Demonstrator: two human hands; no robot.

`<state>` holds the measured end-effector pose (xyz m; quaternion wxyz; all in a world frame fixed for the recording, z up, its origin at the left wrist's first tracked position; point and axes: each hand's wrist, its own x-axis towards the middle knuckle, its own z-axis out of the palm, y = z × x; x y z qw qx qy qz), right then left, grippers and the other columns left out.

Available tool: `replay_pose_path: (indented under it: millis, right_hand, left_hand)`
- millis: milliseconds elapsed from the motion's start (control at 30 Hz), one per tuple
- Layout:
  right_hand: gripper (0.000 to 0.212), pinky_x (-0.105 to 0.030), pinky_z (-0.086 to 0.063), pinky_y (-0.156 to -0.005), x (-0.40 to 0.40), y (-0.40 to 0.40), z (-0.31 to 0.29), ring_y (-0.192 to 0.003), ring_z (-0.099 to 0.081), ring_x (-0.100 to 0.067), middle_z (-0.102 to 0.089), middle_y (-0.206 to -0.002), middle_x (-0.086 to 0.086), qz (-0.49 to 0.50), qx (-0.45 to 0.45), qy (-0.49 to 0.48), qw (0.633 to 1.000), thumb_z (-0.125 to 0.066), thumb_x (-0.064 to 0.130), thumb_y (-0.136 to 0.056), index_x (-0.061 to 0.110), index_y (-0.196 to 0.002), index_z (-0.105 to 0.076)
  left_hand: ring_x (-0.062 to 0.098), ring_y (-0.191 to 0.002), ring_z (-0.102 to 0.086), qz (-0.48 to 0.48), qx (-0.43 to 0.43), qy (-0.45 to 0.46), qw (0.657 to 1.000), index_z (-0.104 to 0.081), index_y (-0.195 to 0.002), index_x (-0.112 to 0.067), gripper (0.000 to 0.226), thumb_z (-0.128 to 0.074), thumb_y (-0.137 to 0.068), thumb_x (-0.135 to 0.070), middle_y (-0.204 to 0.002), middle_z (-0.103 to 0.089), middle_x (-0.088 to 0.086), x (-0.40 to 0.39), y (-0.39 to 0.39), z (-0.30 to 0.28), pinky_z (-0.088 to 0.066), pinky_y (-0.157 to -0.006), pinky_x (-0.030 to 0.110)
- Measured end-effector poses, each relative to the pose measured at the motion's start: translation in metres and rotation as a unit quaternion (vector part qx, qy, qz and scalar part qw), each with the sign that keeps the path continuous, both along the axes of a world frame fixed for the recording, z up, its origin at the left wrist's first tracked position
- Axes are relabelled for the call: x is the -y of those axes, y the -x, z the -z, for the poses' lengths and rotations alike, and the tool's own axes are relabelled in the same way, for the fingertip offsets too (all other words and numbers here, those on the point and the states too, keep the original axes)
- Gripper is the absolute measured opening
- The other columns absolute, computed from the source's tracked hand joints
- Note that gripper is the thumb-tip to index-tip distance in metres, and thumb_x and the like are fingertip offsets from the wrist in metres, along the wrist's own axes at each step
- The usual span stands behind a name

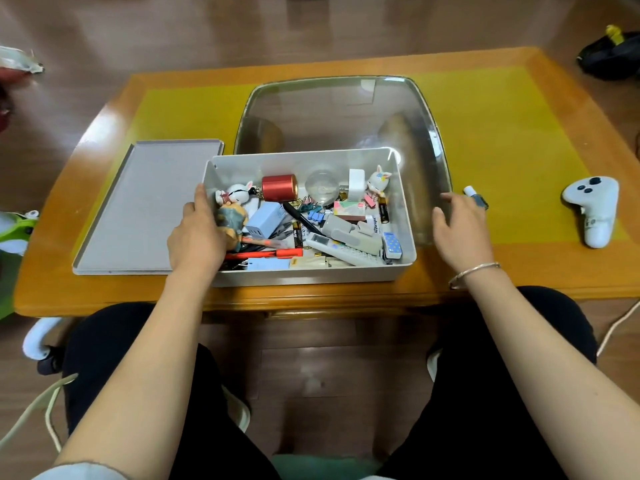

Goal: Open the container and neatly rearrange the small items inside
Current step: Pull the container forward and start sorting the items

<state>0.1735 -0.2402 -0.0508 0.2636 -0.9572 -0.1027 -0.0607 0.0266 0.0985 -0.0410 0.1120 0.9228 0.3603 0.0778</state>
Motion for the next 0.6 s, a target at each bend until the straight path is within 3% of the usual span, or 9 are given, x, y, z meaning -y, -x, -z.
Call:
replay_pose_path:
  millis: [133, 267, 433, 600]
  right_hand:
    - [0.052, -0.046, -0.022, -0.113, 0.021, -0.027, 0.015, -0.137, -0.023, -0.037, -0.024, -0.152, -0.016, 0.048, -0.064, 0.110, 0.991, -0.049, 0.015, -0.091, 0.009, -0.141, -0.035]
    - [0.056, -0.048, -0.014, -0.115, 0.024, -0.039, 0.026, -0.142, -0.014, -0.036, -0.012, -0.156, -0.018, 0.085, -0.108, 0.114, 0.984, -0.044, 0.018, -0.096, 0.014, -0.148, -0.022]
    - [0.040, -0.048, -0.036, -0.096, 0.024, -0.043, 0.030, -0.122, -0.039, -0.037, -0.044, -0.132, -0.019, 0.088, -0.039, 0.118, 0.988, -0.050, 0.014, -0.093, 0.011, -0.132, -0.045]
    - [0.023, -0.041, -0.037, -0.088, 0.023, -0.043, 0.033, -0.109, -0.045, -0.039, -0.054, -0.112, -0.023, 0.068, -0.016, 0.080, 0.994, -0.051, 0.004, -0.088, 0.008, -0.109, -0.060]
  left_hand:
    - [0.044, -0.108, -0.054, 0.001, -0.005, 0.005, 1.000, -0.015, -0.150, -0.021, 0.084, -0.064, -0.083, -0.008, -0.134, -0.046, 0.019, -0.003, -0.003, -0.002, -0.045, -0.080, 0.051]
    - [0.046, -0.106, -0.054, -0.005, -0.007, -0.001, 1.000, -0.014, -0.150, -0.021, 0.080, -0.058, -0.086, -0.006, -0.134, -0.044, 0.020, -0.001, -0.006, -0.002, -0.044, -0.078, 0.051]
    - [0.047, -0.101, -0.055, -0.005, -0.019, -0.014, 1.000, -0.011, -0.151, -0.021, 0.078, -0.055, -0.089, -0.008, -0.133, -0.044, 0.020, -0.001, -0.004, 0.000, -0.042, -0.072, 0.047]
    - [0.046, -0.100, -0.057, -0.007, -0.032, -0.020, 0.999, -0.009, -0.152, -0.022, 0.082, -0.059, -0.088, -0.010, -0.133, -0.044, 0.019, 0.000, -0.004, 0.000, -0.041, -0.069, 0.045]
